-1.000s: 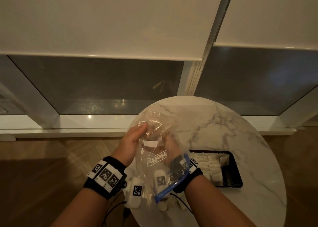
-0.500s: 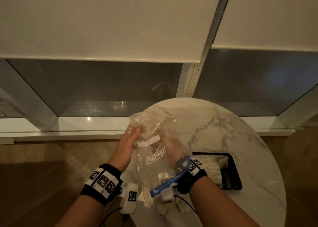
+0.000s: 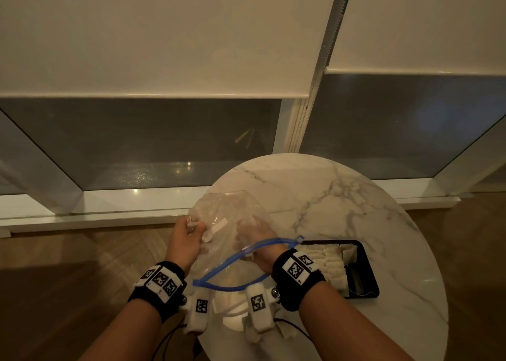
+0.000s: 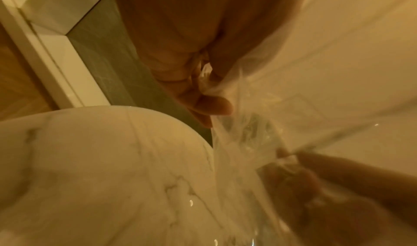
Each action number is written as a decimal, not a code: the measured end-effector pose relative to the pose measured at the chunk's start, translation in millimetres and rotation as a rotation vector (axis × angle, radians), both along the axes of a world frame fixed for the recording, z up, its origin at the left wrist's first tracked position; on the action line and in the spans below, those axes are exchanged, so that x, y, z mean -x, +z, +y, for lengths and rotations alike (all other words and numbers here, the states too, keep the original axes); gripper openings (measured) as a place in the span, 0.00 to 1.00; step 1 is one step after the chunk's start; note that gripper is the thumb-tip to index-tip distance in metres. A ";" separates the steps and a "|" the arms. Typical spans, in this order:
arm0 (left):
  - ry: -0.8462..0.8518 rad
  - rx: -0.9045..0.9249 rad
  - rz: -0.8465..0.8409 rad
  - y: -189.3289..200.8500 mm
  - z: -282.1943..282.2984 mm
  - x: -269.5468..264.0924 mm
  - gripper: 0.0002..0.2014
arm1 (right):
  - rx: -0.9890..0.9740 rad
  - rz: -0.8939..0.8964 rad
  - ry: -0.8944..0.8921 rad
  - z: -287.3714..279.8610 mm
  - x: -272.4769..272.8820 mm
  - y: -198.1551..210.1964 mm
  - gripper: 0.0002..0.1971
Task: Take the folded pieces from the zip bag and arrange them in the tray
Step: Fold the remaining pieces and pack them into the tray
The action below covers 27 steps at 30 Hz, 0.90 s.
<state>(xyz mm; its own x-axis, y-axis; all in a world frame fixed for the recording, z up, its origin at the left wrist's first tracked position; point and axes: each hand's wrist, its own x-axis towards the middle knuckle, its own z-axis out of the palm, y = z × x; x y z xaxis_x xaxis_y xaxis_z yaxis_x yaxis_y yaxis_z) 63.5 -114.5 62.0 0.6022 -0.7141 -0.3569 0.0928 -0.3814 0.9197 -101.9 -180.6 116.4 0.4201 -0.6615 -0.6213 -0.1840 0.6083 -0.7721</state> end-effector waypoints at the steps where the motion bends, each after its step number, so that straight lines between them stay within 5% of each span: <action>1: 0.022 0.002 -0.011 -6.5 -0.1 -1.9 0.10 | -0.051 -0.036 -0.002 1.5 0.1 1.7 0.07; 7: 0.169 -0.015 0.004 -43.7 -0.8 -5.7 0.13 | -0.080 -0.129 0.039 10.6 25.0 -11.9 0.03; 12: 0.085 -0.152 0.071 -90.6 9.0 -6.8 0.12 | -0.128 -0.059 -0.062 13.9 63.8 -33.1 0.08; 16: 0.125 -0.267 0.016 -98.4 15.2 3.2 0.28 | -0.201 -0.071 -0.145 20.5 93.6 -42.0 0.10; 18: 0.247 -0.322 -0.108 -89.5 15.3 9.2 0.39 | -0.249 -0.135 -0.175 23.1 104.8 -42.6 0.09; 20: 0.270 -0.327 -0.340 -64.9 15.0 22.0 0.39 | -0.296 -0.196 -0.204 23.1 113.1 -43.4 0.09; 24: -0.138 -0.140 -0.826 -23.9 11.8 60.7 0.27 | -0.307 -0.181 -0.271 21.1 123.0 -45.9 0.10; 27: -0.573 -0.230 -1.131 -27.7 1.8 85.2 0.30 | -0.350 -0.205 -0.326 21.2 128.1 -47.1 0.10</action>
